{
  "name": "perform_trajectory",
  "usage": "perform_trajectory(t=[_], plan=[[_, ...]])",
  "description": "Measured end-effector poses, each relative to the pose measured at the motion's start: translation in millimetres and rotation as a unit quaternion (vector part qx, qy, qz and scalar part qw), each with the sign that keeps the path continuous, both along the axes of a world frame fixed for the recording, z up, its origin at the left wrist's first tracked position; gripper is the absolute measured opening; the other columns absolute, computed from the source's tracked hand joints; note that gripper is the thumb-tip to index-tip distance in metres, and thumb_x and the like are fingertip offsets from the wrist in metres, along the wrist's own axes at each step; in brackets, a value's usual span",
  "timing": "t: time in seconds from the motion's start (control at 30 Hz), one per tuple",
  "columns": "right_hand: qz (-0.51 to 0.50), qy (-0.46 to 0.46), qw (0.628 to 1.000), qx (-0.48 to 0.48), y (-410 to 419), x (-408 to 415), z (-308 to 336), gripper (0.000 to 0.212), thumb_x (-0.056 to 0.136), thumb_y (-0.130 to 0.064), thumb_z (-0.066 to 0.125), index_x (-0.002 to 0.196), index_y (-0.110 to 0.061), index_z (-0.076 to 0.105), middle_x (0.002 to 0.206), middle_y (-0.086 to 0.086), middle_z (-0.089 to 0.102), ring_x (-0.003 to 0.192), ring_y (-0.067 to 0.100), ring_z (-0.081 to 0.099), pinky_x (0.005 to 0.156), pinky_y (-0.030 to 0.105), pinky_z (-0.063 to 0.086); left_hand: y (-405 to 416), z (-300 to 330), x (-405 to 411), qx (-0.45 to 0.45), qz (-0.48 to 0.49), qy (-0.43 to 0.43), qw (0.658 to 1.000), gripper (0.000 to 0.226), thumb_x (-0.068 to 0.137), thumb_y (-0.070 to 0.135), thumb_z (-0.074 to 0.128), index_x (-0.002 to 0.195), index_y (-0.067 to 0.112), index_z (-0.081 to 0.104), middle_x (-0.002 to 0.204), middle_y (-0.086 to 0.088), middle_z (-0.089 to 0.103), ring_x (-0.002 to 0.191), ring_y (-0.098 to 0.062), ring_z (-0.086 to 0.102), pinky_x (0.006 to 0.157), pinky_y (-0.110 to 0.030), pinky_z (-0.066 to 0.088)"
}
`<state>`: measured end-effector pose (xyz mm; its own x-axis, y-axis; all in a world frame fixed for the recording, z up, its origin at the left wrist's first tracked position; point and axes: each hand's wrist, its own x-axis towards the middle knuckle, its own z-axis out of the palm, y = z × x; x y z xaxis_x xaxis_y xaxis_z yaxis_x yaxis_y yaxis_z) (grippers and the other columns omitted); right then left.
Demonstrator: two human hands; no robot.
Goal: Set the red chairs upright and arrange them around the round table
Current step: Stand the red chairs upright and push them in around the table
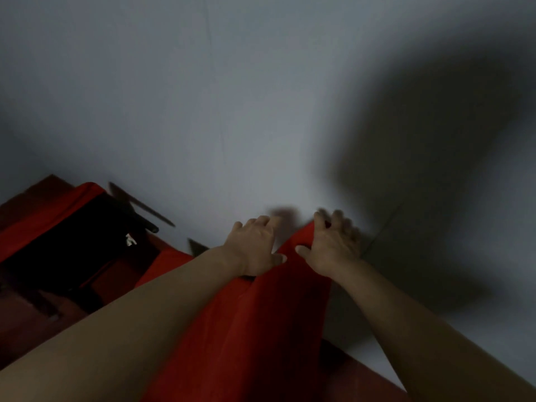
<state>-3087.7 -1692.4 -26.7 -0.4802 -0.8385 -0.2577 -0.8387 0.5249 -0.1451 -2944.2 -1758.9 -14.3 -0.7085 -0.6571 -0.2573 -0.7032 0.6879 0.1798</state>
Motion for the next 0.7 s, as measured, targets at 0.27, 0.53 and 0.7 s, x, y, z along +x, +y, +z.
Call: perform_trajectory(t=[0.27, 0.53, 0.7], plan=[[-0.068, -0.139, 0.987, -0.038, -4, 3, -17, 0.086, 0.090, -0.036, 0.059, 0.151, -0.020, 0.001, 0.144, 0.025, 0.031, 0.127, 0.038, 0.041, 0.099, 0.039, 0.040, 12, -21, -15, 0.028, -0.024, 0.014, 0.999, 0.084, 0.083, 0.062, 0.054, 0.147, 0.020, 0.020, 0.149, -0.007, 0.033, 0.133, -0.026, 0.036, 0.105, -0.045, 0.030], [-0.062, -0.145, 0.985, -0.066, -14, -6, -7, 0.072, 0.093, -0.025, 0.058, 0.149, -0.015, 0.013, 0.139, 0.027, 0.034, 0.122, 0.039, 0.046, 0.095, 0.038, 0.043, 7, -31, -13, 0.034, -0.018, -0.002, 0.999, 0.080, 0.085, 0.065, 0.048, 0.146, 0.019, 0.026, 0.147, -0.005, 0.038, 0.131, -0.025, 0.039, 0.103, -0.046, 0.031], [-0.066, -0.142, 0.986, -0.065, -25, -12, -1, 0.070, 0.095, -0.019, 0.054, 0.149, -0.009, 0.010, 0.140, 0.028, 0.029, 0.118, 0.035, 0.049, 0.081, 0.028, 0.039, 3, -31, -17, 0.027, -0.027, -0.012, 0.999, 0.080, 0.086, 0.065, 0.047, 0.147, 0.017, 0.025, 0.148, -0.006, 0.037, 0.133, -0.025, 0.037, 0.105, -0.046, 0.029]])
